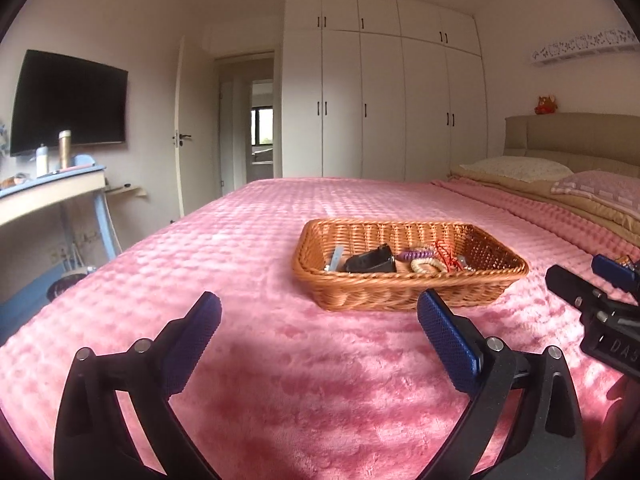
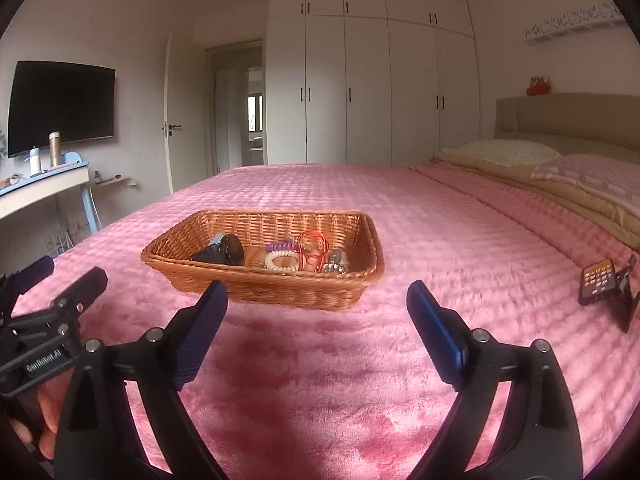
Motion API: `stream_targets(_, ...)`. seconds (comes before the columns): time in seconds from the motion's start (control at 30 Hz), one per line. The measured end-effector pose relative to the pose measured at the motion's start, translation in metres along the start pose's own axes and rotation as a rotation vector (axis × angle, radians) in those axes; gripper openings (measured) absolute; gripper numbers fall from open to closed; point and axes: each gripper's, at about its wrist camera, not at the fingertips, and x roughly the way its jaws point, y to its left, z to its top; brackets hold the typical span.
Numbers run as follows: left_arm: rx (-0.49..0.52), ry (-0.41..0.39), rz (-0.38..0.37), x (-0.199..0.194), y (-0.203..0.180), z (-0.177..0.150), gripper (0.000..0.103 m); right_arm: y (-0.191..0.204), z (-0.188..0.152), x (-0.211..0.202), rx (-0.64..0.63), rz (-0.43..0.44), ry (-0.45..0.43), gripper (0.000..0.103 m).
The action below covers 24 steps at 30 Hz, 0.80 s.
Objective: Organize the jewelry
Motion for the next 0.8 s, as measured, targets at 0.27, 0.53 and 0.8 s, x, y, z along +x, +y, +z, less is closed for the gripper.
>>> stream_targets(0.27, 0.005, -0.058, 0.004, -0.012, -0.001, -0.001, 0.095, 0.004, -0.001, -0.005, -0.019, -0.002, -0.025, 0.087)
stream_targets(0.53, 0.023, -0.09, -0.011, -0.019, -0.004, 0.002, 0.095, 0.007, 0.0, -0.016, -0.026, -0.008, -0.051, 0.088)
stream_targets(0.8, 0.028, -0.112, 0.01, -0.025, -0.006, 0.003, 0.095, 0.01, 0.004, -0.023, -0.033, -0.007, -0.08, 0.088)
